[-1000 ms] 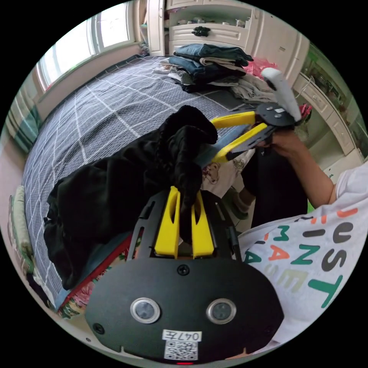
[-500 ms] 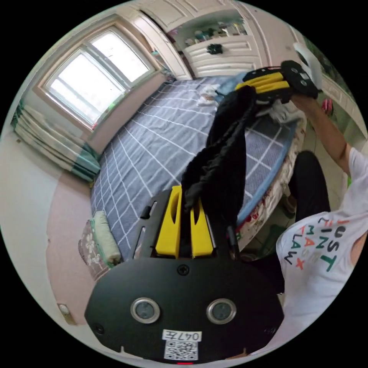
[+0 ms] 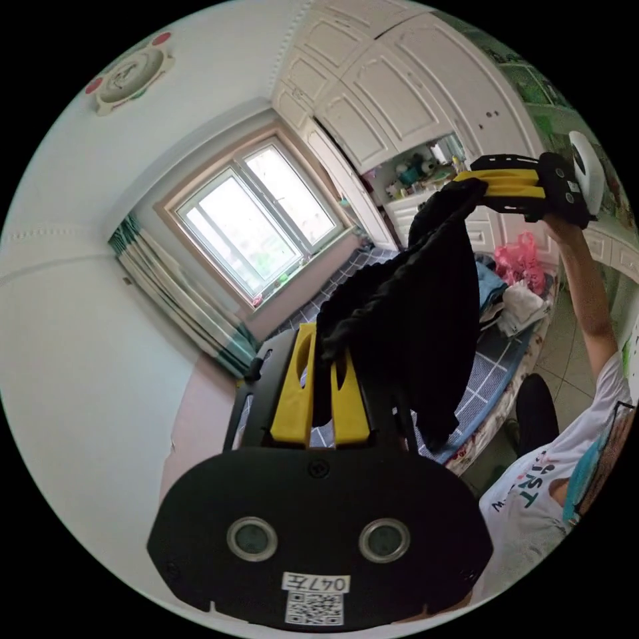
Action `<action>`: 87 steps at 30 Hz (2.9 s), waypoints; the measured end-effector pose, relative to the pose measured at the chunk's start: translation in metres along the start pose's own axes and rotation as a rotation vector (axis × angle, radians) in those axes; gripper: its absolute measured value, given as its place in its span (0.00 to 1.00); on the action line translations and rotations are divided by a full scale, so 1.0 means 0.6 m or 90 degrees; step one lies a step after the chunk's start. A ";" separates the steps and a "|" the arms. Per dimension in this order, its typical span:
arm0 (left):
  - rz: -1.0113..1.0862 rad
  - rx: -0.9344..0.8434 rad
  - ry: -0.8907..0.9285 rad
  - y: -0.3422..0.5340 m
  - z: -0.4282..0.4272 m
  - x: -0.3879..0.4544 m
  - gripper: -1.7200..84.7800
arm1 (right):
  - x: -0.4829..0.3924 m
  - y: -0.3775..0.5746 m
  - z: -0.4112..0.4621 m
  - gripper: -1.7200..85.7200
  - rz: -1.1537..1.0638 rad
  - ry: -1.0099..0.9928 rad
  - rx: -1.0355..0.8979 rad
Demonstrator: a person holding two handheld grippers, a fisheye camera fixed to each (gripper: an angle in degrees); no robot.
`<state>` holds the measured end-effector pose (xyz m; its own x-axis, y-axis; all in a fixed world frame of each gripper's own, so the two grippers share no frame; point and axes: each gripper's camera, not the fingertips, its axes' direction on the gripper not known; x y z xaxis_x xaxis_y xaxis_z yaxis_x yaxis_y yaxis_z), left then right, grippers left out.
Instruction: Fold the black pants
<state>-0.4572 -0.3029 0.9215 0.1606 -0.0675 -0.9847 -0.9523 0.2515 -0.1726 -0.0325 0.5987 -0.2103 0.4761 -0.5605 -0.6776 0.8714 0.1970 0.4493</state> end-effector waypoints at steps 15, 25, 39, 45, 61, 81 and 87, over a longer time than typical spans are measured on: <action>0.034 -0.289 0.258 0.112 0.446 0.044 0.01 | -0.135 0.132 0.396 0.02 -0.028 -0.393 -0.307; -0.120 -0.491 0.601 0.485 0.875 0.146 0.02 | -0.512 0.357 0.735 0.10 -0.030 -0.612 -0.388; -0.262 -0.366 0.777 0.696 0.953 0.139 0.06 | -0.702 0.470 0.831 0.11 0.024 -0.781 -0.280; -0.281 -0.354 0.767 0.745 0.940 0.169 0.07 | -0.783 0.481 0.823 0.02 -0.064 -0.805 -0.284; -0.283 -0.307 0.661 0.781 0.876 0.244 0.12 | -0.629 0.710 0.541 0.02 -0.118 -0.730 -0.372; -0.107 -0.312 0.637 0.717 0.791 0.461 0.14 | -0.719 0.673 0.255 0.09 -0.129 -0.551 -0.296; -0.100 -0.312 0.611 0.723 0.751 0.495 0.15 | -0.709 0.648 0.175 0.06 -0.083 -0.386 -0.236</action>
<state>-0.7057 0.2210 0.5437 0.2222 -0.8448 -0.4868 -0.9731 -0.2233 -0.0567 0.0914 0.8291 0.3136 0.3098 -0.9246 -0.2216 0.9507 0.2977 0.0869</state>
